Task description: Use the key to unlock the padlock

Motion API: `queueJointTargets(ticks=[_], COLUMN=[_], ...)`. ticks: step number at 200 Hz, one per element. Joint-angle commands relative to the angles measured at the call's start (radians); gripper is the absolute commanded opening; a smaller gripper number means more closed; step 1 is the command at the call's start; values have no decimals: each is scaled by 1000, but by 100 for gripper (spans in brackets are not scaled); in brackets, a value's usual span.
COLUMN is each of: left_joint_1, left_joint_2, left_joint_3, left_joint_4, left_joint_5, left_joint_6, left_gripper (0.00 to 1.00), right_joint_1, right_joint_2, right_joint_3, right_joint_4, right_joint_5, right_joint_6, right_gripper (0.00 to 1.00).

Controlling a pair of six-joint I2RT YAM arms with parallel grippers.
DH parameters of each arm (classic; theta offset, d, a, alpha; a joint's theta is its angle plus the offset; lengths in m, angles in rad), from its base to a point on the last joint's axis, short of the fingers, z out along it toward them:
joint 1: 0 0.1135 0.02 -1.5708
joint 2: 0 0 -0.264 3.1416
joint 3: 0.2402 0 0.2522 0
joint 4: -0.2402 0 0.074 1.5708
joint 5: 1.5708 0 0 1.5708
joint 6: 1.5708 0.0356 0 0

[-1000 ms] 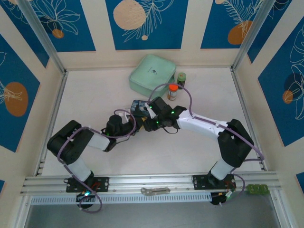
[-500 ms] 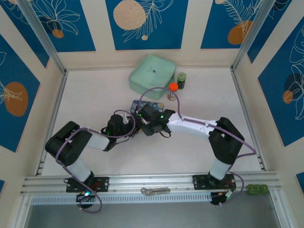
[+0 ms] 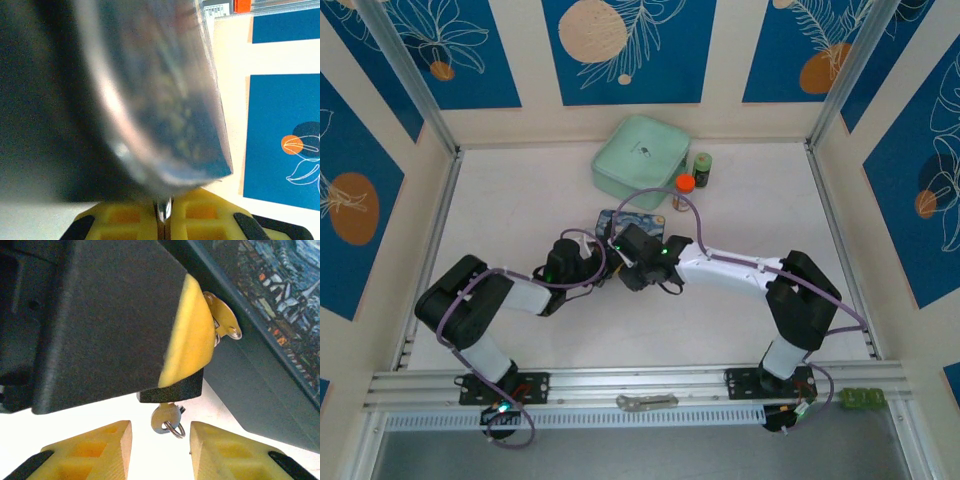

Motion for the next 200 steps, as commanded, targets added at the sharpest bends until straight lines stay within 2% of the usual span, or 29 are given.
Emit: queueJointTargets(ticks=[1,73,127,159,181,200], left_joint_1=[-6,-7,-8,-8,-8,-9], left_joint_2=[-30,-51,-66,-63,-63,-61], left_joint_3=[28,31,29,23,20,13], left_joint_4=[40,38,31,46,53,64], left_joint_5=[5,13,18,23,23,27], left_joint_6=[-13,-38,-51,-65,-67,-65], left_gripper=[0,0,0,0,0,0], right_joint_1=[8,29,31,38,37,27], right_joint_2=[18,60,71,80,80,78], right_joint_3=[13,31,46,49,51,55], right_joint_4=[13,22,64,85,98,101], right_joint_5=[38,125,182,221,217,165], right_joint_6=[-19,-40,-24,-16,-18,-15], right_gripper=[35,32,24,16,0,0])
